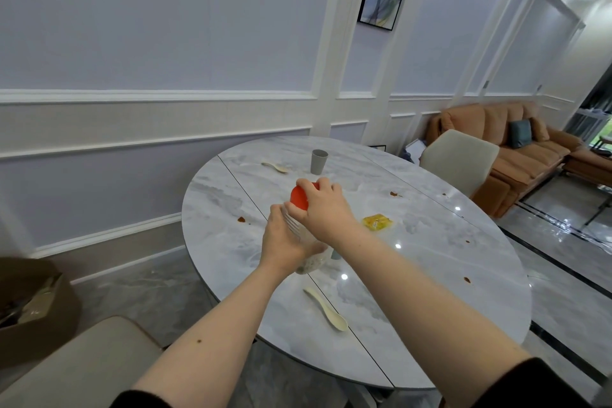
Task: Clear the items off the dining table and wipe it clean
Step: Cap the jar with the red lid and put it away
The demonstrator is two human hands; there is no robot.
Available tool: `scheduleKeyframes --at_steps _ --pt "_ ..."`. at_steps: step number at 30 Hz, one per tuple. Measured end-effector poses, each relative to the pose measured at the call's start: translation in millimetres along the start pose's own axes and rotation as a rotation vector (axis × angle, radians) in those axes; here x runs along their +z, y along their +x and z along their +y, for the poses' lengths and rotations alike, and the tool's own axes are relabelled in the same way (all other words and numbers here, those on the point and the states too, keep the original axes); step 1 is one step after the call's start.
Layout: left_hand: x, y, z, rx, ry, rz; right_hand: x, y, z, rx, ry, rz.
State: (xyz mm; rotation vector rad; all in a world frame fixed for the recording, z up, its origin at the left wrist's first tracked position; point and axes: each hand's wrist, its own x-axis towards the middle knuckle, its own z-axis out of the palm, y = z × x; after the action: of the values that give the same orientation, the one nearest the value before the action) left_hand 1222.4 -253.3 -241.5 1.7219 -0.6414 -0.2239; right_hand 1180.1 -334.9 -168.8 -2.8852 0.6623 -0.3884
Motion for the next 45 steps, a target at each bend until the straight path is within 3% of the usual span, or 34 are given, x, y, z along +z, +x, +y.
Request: scheduleKeyframes --at_steps 6,11,16,22,26,29,35,45 --pt "4 5 3 -0.032 -0.082 0.006 3 7 -9 0.103 -0.041 0.038" --pt "-13 9 -2 -0.022 0.001 -0.048 -15 16 18 -0.182 0.265 -0.184" --pt "-19 13 9 0.045 0.032 -0.064 -12 15 20 -0.248 0.264 0.026" --pt "-22 16 11 0.041 0.018 -0.040 -7 20 7 -0.165 0.232 0.116" --pt "-26 20 9 0.040 0.002 -0.051 -11 25 0 -0.132 0.281 0.061" --pt "-37 25 10 0.036 0.032 -0.030 -22 27 -5 -0.107 0.487 -0.014" --pt "-89 40 26 0.019 -0.018 0.147 -16 24 -22 0.026 1.006 -0.052" --pt "-206 -1 82 0.060 0.067 0.525 -18 34 -135 -0.191 1.200 -0.250"
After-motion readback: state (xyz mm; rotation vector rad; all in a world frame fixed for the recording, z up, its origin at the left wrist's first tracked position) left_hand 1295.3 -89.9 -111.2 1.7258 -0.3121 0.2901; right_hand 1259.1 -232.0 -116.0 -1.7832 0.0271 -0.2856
